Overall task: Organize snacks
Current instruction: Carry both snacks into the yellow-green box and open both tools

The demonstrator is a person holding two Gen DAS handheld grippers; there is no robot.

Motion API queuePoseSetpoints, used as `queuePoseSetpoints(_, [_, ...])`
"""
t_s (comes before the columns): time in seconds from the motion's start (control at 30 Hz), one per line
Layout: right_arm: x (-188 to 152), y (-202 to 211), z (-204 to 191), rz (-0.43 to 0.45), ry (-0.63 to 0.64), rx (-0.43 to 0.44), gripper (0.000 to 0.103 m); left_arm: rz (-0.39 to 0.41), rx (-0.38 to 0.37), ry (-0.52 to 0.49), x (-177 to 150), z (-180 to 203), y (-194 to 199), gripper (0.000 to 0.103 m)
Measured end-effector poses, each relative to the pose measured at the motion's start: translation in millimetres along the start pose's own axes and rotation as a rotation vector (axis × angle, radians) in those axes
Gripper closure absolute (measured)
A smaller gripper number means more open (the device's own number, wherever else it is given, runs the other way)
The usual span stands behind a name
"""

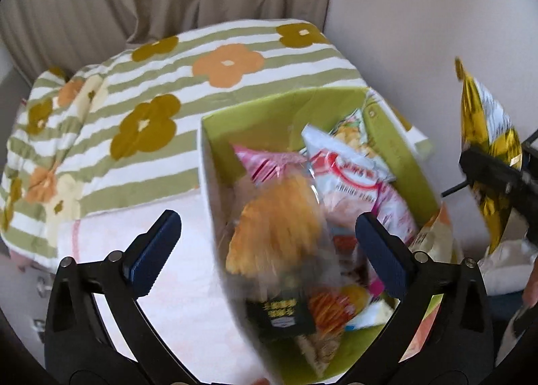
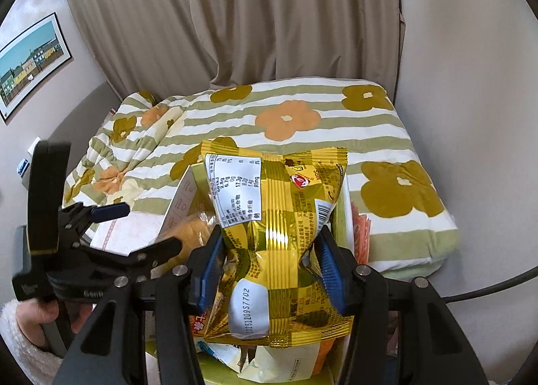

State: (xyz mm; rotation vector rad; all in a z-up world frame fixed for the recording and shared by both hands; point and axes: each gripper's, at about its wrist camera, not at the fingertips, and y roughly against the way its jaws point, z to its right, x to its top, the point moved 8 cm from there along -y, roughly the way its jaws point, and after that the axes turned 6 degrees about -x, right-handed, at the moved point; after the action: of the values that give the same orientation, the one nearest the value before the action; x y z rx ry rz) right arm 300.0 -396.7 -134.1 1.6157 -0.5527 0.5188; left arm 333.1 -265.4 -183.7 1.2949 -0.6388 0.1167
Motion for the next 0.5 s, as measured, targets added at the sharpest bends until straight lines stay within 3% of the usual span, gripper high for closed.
queuePoseSetpoints(0.17, [0.6, -3.8, 2.5, -0.007, 0.014, 0.009, 0.054, 0.033, -0.057, 0.102, -19.5, -21.1, 17.2, 0.000])
queuePoseSetpoints(0.5, [29.6, -40.5, 5.5, -0.075, 0.078, 0.006, 0.053, 0.079, -0.012, 0.195, -26.1, -48.2, 39.4, 0.000])
